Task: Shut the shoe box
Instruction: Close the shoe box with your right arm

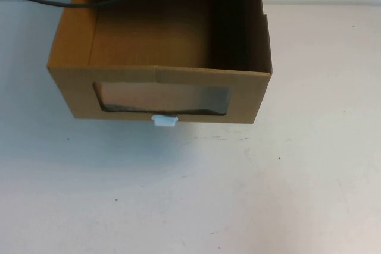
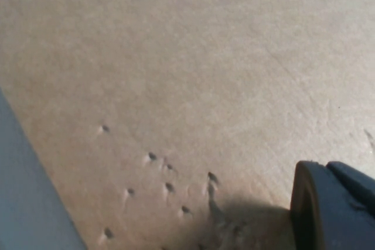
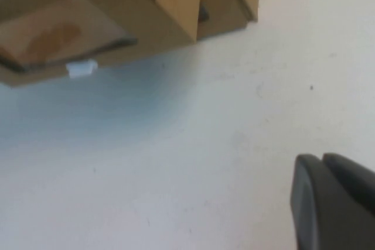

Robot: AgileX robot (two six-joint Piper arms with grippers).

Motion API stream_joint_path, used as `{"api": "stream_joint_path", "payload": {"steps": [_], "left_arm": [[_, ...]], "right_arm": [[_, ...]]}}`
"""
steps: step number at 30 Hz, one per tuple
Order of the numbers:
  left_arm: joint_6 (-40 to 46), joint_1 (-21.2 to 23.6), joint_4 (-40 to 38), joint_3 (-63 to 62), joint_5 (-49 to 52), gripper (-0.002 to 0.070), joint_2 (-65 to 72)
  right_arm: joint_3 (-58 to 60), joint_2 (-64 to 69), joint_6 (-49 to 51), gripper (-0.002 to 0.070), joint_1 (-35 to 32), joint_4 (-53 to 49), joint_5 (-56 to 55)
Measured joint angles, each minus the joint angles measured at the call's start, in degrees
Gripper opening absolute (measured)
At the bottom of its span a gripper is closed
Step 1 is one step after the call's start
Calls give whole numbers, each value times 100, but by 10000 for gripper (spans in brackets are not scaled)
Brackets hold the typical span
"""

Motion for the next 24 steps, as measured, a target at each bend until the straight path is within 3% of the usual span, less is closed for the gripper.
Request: {"api": "stream_joint_path", "payload": {"steps": [6, 12, 17, 24], "left_arm": [[0, 0, 0, 0, 2, -5, 0], [0, 0, 0, 0, 2, -5, 0], [0, 0, 0, 0, 2, -5, 0], [0, 0, 0, 0, 13, -5, 0]], "right_arm": [[-1210, 1473, -903, -12, 0, -258, 1100], [-2136, 2645, -1488, -11, 216, 130, 1253], [-2942, 3420, -1564, -11, 1085, 152, 917], [-3820, 4605, -1034, -11, 2932, -499, -50]]}}
